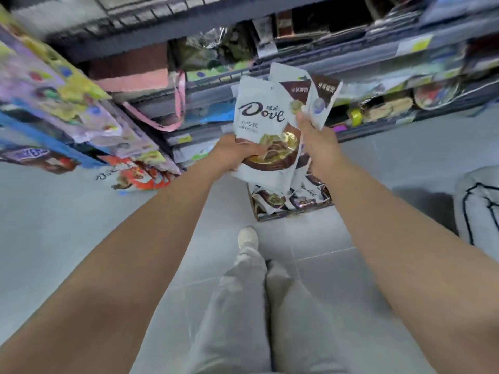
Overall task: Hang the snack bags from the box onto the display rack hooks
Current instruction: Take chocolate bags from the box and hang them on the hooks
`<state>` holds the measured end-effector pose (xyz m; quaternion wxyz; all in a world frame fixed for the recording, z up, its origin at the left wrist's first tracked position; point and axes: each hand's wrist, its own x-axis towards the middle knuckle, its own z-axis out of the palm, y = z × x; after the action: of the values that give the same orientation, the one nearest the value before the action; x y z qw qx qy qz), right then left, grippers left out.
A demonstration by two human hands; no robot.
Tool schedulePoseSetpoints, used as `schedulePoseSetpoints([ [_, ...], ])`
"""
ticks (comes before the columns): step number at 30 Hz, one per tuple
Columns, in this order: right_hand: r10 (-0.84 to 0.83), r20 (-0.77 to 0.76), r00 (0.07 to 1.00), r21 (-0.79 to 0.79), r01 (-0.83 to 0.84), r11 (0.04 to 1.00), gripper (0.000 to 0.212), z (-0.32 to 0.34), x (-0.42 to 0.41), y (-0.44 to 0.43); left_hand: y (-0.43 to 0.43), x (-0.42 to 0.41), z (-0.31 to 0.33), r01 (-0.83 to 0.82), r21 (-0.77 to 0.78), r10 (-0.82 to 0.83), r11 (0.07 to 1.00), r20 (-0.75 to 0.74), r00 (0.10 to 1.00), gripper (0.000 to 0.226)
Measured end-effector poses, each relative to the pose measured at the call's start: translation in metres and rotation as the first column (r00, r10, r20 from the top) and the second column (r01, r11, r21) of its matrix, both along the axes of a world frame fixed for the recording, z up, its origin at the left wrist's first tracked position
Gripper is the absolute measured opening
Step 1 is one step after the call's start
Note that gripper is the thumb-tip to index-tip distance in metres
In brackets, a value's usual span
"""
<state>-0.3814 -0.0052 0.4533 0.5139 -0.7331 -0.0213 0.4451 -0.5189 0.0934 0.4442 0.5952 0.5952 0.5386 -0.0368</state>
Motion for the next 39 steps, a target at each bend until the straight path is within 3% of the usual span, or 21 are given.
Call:
schedulePoseSetpoints([
  [2, 0.078, 0.042, 0.996, 0.051, -0.080, 0.995, 0.017, 0.017, -0.021, 0.002, -0.003, -0.026, 0.020, 0.022, 0.027, -0.021, 0.999, -0.008, 1.000, 0.056],
  [5, 0.171, 0.102, 0.980, 0.048, -0.176, 0.983, 0.017, 0.050, -0.053, 0.015, -0.006, -0.070, 0.049, 0.019, 0.077, -0.022, 0.997, 0.042, 0.999, 0.040],
  [8, 0.235, 0.116, 0.965, 0.102, -0.247, 0.964, 0.006, 0.077, -0.089, 0.029, -0.003, -0.116, 0.071, -0.080, 0.174, 0.075, 0.981, 0.037, 0.997, 0.040],
  [12, 0.346, 0.133, 0.929, 0.119, -0.361, 0.925, 0.010, 0.095, -0.142, 0.046, 0.014, -0.180, 0.094, -0.343, 0.294, 0.340, 0.892, 0.063, 0.938, 0.045],
  [14, 0.417, 0.132, 0.899, 0.107, -0.431, 0.896, 0.013, 0.100, -0.171, 0.055, 0.021, -0.211, 0.105, -0.445, 0.324, 0.431, 0.835, 0.118, 0.895, 0.060],
  [16, 0.490, 0.158, 0.857, 0.073, -0.505, 0.860, 0.021, 0.105, -0.201, 0.066, 0.028, -0.240, 0.115, -0.485, 0.389, 0.459, 0.783, 0.163, 0.873, 0.066],
  [21, 0.561, 0.205, 0.802, 0.051, -0.582, 0.812, 0.026, 0.107, -0.280, 0.108, 0.061, -0.324, 0.124, -0.490, 0.546, 0.477, 0.680, 0.178, 0.861, 0.052],
  [24, 0.560, 0.202, 0.804, 0.027, -0.576, 0.817, 0.033, 0.099, -0.320, 0.132, 0.091, -0.370, 0.123, -0.422, 0.635, 0.443, 0.646, 0.137, 0.886, 0.021],
  [27, 0.550, 0.172, 0.817, 0.022, -0.562, 0.827, 0.034, 0.085, -0.363, 0.155, 0.125, -0.411, 0.116, -0.306, 0.655, 0.351, 0.691, 0.065, 0.934, 0.027],
  [30, 0.532, 0.140, 0.835, -0.014, -0.535, 0.844, 0.041, 0.064, -0.395, 0.174, 0.154, -0.437, 0.099, -0.138, 0.668, 0.213, 0.731, -0.031, 0.977, 0.009],
  [32, 0.518, 0.122, 0.846, -0.050, -0.516, 0.855, 0.047, 0.052, -0.408, 0.184, 0.169, -0.444, 0.089, -0.006, 0.689, 0.130, 0.725, -0.128, 0.983, 0.018],
  [36, 0.527, 0.087, 0.845, -0.093, -0.520, 0.849, 0.038, 0.029, -0.415, 0.205, 0.196, -0.440, 0.067, 0.211, 0.685, 0.033, 0.698, -0.325, 0.945, 0.026],
  [39, 0.524, 0.065, 0.849, -0.118, -0.515, 0.849, 0.036, 0.006, -0.416, 0.228, 0.216, -0.440, 0.039, 0.229, 0.652, -0.004, 0.723, -0.327, 0.945, 0.023],
])
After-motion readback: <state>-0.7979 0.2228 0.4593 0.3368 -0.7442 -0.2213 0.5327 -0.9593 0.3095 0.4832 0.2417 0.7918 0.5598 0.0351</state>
